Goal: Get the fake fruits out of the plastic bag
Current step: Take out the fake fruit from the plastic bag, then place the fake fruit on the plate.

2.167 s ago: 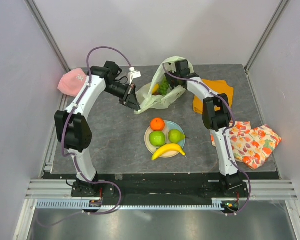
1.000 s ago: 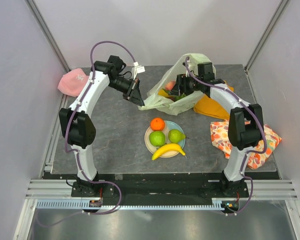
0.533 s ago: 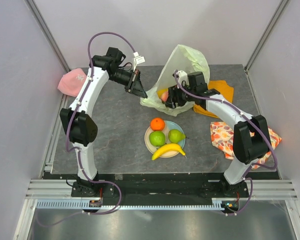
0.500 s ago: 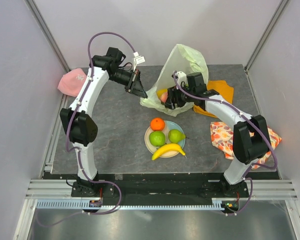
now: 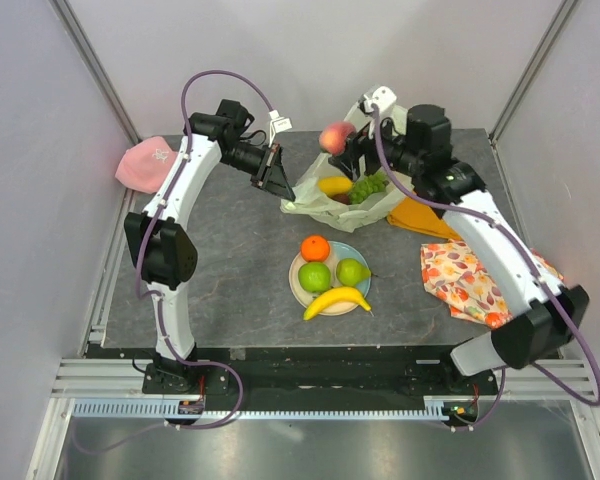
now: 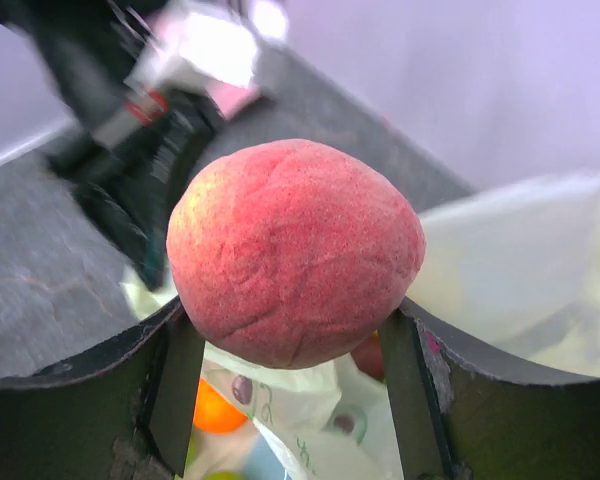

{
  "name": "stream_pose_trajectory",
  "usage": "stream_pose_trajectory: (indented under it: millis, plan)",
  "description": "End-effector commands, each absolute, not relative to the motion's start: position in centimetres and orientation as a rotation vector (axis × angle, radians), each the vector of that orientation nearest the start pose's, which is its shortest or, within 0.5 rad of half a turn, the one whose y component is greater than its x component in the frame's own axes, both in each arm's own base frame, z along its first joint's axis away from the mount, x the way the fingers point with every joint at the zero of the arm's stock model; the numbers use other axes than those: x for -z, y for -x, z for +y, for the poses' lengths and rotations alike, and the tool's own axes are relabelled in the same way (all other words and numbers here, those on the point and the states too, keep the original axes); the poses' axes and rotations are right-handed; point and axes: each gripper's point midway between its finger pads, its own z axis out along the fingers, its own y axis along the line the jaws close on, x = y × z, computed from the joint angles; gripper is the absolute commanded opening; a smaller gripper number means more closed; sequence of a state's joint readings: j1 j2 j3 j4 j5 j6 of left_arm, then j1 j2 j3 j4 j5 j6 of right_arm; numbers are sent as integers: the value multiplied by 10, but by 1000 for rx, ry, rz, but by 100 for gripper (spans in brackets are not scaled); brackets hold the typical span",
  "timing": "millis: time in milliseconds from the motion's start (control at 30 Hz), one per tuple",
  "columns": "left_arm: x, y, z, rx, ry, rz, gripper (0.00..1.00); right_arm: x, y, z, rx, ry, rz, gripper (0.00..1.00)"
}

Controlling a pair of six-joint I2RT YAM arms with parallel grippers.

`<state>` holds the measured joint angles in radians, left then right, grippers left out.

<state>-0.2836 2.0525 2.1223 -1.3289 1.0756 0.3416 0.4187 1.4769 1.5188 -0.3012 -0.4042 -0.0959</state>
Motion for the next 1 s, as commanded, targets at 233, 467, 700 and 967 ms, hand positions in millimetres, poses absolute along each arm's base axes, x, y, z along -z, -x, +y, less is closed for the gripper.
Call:
stream_pose_trajectory:
  millis: [233, 467, 700, 967]
  plan:
    - [-261, -353, -254, 1357, -974, 2226, 1, -303, -272, 236, -659, 1206, 1721, 50]
    - [-262, -343, -248, 1335, -970, 2239, 2, -232, -262, 232, -626, 1420, 1827, 49]
    - [-279, -347, -247, 1276, -974, 2197, 2, -179, -276, 234, -644, 1508, 1968, 49]
    - [-274, -340, -243, 1268, -978, 2222, 1, -142, -321, 223, -625, 1555, 2122, 48]
